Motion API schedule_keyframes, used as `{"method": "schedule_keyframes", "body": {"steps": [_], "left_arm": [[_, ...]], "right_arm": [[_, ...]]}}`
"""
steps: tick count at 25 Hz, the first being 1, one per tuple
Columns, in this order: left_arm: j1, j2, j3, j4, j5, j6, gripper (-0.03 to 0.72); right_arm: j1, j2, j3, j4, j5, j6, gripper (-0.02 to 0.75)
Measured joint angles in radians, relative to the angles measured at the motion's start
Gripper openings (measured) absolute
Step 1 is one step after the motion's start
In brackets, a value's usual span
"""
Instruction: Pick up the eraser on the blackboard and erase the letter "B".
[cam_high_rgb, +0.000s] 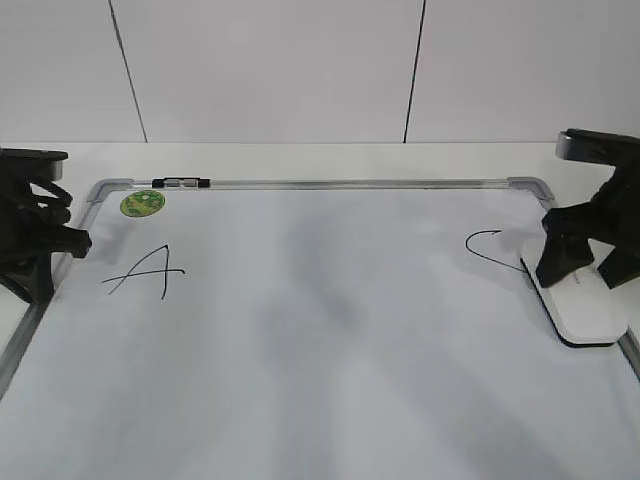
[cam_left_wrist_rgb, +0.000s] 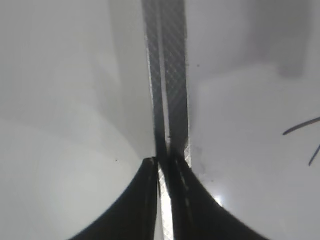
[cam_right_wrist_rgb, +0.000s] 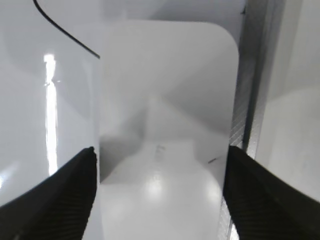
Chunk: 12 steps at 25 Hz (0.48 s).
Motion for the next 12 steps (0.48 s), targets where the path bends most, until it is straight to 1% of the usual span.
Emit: {"method": "schedule_keyframes", "body": {"steps": [4, 10, 12], "left_arm": [[0.0, 0.0, 0.0, 0.0, 0.0, 0.0, 0.049], [0.0, 0.0, 0.0, 0.0, 0.002, 0.0, 0.049], [0.0, 0.0, 0.0, 0.0, 0.004, 0.0, 0.049]], "right_arm": [[0.0, 0.0, -0.053, -0.012, 0.067, 0.0, 0.596], [0.0, 0.0, -0.177, -0.016, 0.246, 0.009, 0.596], [0.0, 0.0, -0.209, -0.016, 0.283, 0.036, 0.595]]}}
